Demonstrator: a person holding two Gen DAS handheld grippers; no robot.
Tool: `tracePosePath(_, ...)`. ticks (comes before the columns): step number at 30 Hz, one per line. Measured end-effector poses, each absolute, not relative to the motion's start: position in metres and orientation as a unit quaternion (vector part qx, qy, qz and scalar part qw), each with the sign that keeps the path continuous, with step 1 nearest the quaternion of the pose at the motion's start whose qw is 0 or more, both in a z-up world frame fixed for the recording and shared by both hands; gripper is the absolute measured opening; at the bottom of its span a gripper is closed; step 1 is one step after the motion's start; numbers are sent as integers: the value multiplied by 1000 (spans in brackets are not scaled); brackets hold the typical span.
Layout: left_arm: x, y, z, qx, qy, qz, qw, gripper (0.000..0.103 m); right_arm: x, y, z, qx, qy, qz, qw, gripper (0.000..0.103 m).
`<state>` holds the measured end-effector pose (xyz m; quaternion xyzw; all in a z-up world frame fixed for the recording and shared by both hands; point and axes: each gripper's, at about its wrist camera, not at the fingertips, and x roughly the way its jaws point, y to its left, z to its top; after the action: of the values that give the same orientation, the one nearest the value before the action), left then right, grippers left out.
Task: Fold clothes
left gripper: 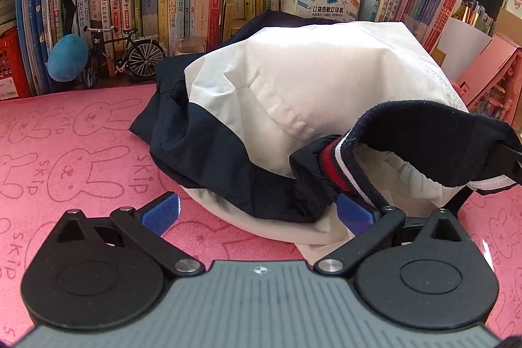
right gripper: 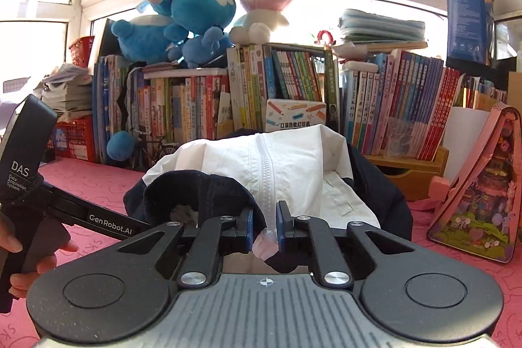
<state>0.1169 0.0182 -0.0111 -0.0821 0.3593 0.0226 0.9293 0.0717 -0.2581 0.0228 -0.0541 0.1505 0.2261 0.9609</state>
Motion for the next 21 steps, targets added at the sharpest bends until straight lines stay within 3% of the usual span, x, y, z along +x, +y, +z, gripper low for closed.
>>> tracePosePath(6, 135, -3, -12, -57, 344, 32, 937, 103, 67, -259, 40, -55, 137, 228, 962, 15)
tracePosePath(11, 97, -9, 1, -39, 284, -94, 953, 103, 65, -268, 51, -34, 121, 226, 966, 15)
tracePosePath(18, 86, 22, 12, -146, 260, -228, 927, 103, 65, -267, 46, -35, 128, 239, 962, 15)
tracePosePath(21, 90, 17, 16, -126, 262, -184, 939, 103, 63, -264, 43, -30, 135, 258, 956, 15)
